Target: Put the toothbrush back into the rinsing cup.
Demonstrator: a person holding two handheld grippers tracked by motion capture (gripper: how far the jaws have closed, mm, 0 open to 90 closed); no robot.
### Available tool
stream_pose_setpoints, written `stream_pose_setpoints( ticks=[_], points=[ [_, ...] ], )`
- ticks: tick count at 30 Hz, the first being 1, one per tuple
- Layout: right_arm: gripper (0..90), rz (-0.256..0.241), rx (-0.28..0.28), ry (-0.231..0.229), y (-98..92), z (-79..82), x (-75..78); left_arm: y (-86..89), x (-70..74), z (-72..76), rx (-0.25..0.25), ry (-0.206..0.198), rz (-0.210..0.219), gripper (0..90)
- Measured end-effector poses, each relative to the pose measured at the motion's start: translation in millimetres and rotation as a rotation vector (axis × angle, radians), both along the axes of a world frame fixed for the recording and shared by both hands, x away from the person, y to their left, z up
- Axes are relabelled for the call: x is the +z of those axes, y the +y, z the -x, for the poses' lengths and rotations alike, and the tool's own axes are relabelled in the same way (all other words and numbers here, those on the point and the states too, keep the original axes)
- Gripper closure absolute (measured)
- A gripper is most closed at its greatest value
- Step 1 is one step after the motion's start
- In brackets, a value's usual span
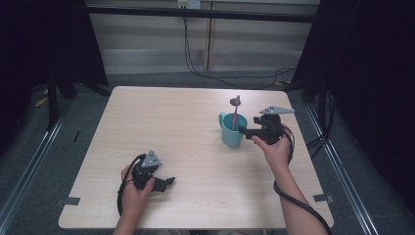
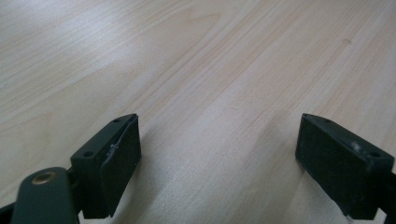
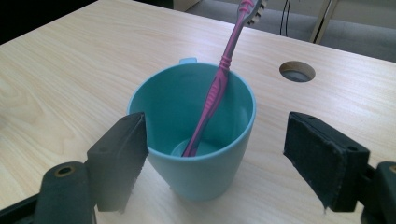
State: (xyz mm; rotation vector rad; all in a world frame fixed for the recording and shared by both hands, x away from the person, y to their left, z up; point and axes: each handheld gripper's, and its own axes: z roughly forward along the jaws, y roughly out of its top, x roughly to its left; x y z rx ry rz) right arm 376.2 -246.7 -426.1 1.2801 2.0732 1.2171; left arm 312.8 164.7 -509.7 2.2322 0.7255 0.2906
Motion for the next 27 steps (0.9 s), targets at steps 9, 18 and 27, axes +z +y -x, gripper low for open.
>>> stream_pose_setpoints(
  ticks=[9,18,27],
  points=[
    [21.1,-0.005,0.01,0.006,-4.2,10.3,-2.7,0.0,0.0,-0.1,0.0,0.0,0.0,14.0],
    [19.9,-0.011,0.024,0.008,-7.0,18.9,-1.7,-0.2,-0.2,0.1,0.004,0.0,0.004,13.9],
    [19.7,-0.007,0.039,0.01,-7.2,27.0,-5.3,-0.1,-0.2,0.0,0.004,0.0,0.004,13.9]
  ],
)
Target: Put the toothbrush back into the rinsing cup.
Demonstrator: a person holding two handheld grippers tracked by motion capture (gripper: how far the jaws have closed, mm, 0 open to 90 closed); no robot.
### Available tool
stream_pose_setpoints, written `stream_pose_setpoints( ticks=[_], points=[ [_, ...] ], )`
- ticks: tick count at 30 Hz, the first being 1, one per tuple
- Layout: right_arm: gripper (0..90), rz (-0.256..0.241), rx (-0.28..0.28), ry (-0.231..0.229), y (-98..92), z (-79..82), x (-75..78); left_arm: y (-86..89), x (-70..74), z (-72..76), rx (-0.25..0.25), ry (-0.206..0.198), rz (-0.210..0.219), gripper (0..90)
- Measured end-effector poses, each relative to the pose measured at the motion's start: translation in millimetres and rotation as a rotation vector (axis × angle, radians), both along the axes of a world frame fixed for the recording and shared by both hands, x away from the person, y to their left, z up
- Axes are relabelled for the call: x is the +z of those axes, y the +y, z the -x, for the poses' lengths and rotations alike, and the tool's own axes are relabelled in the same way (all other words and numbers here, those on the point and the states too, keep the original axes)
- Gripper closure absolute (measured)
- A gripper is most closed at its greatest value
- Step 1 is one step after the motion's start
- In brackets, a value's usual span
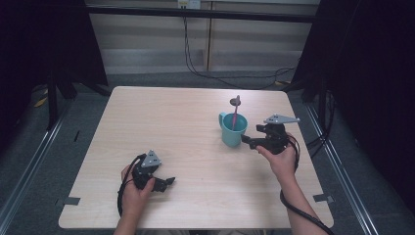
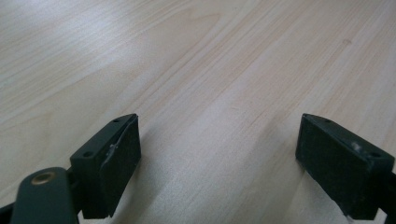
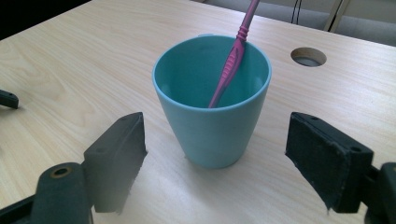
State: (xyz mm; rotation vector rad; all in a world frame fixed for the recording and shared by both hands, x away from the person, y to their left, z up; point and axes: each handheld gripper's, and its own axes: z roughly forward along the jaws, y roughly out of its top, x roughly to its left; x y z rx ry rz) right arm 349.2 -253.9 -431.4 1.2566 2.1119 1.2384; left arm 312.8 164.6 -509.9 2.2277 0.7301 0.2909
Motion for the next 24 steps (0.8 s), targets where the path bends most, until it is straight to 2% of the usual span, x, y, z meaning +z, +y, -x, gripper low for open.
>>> stream_pose_setpoints(
  ticks=[14,24],
  points=[
    [18.4,-0.026,0.035,-0.001,-1.1,13.5,-6.7,0.0,0.0,-0.1,-0.001,0.0,0.0,13.9],
    [18.3,0.006,0.079,0.002,6.3,23.5,-14.6,0.0,0.0,0.0,0.0,0.0,0.0,13.9]
  ],
)
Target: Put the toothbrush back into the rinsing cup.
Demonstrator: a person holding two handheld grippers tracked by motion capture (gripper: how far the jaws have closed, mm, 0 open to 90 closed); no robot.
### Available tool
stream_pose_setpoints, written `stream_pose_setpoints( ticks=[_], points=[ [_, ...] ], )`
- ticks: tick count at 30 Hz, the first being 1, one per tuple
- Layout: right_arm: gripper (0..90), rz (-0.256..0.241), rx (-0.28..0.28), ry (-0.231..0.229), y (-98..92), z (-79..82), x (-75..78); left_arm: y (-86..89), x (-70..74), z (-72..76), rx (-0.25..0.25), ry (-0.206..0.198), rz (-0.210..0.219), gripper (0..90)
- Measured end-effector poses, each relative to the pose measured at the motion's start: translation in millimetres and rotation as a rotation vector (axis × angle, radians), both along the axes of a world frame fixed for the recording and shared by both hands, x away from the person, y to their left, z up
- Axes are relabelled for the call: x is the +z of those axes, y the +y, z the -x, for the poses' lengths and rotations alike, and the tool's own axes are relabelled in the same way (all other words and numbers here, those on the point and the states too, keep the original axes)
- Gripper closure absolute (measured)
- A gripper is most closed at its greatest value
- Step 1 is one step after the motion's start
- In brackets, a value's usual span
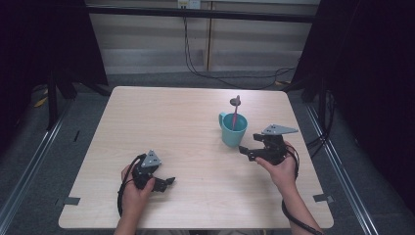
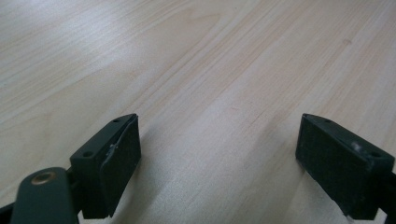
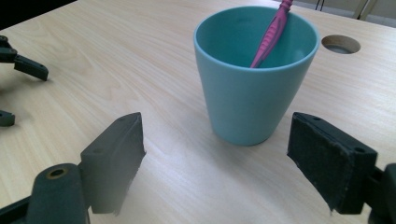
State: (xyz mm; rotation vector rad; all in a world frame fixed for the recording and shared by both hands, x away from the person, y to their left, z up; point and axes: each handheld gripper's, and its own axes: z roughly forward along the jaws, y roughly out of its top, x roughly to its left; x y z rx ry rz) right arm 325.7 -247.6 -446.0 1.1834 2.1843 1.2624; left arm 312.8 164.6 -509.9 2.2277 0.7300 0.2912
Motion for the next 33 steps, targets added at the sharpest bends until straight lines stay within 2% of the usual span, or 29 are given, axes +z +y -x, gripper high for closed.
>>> stream_pose_setpoints(
  ticks=[9,18,33],
  points=[
    [18.3,-0.003,0.013,0.012,-1.0,7.4,-8.9,0.0,0.0,0.0,0.0,0.0,0.0,13.9],
    [18.3,0.016,0.022,0.018,-3.8,15.7,-16.3,0.2,0.2,-0.2,-0.005,0.0,-0.005,13.9],
    [18.3,0.002,0.037,0.039,-6.5,26.6,-29.0,0.2,0.1,-0.2,-0.004,-0.001,-0.004,13.8]
  ],
)
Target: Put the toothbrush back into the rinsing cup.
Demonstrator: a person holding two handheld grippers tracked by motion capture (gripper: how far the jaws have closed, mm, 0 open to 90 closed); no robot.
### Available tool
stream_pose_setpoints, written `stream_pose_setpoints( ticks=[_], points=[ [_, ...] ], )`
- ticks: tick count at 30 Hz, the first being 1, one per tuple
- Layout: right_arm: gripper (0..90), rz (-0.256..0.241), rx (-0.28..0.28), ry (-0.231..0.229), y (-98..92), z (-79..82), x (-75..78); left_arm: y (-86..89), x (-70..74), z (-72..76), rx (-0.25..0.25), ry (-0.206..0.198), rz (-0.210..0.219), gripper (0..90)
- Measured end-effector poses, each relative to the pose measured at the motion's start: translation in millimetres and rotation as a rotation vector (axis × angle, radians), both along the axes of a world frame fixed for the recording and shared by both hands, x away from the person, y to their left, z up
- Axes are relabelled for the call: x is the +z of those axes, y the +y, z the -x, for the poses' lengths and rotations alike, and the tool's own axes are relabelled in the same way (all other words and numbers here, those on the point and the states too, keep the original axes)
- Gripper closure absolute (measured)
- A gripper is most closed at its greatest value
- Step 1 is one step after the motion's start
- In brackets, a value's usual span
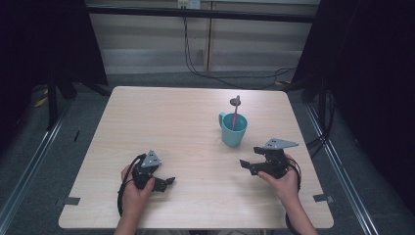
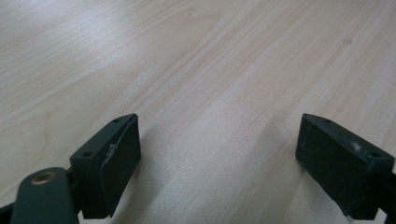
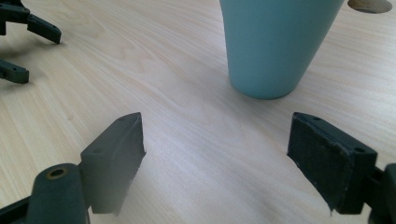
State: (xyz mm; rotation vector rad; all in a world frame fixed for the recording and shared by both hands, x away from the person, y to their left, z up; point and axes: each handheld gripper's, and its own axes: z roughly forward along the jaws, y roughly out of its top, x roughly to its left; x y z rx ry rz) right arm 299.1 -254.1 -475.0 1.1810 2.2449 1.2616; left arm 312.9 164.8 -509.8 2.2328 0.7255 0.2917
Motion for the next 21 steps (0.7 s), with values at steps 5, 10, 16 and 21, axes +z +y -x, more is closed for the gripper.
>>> stream_pose_setpoints(
  ticks=[5,10,16,21],
  points=[
    [18.3,0.002,-0.003,0.004,-2.2,3.6,-5.0,0.0,0.0,0.0,0.001,0.0,0.001,13.9],
    [18.3,0.005,-0.006,0.016,-7.1,8.7,-11.5,0.0,0.0,0.0,0.0,0.0,0.0,13.8],
    [18.3,-0.005,-0.024,0.028,-13.7,13.7,-18.9,0.0,0.0,0.0,0.0,0.0,0.0,13.9],
    [18.3,0.001,-0.033,0.032,-18.0,17.4,-25.3,0.1,0.0,-0.1,0.0,0.0,-0.001,13.9]
  ],
)
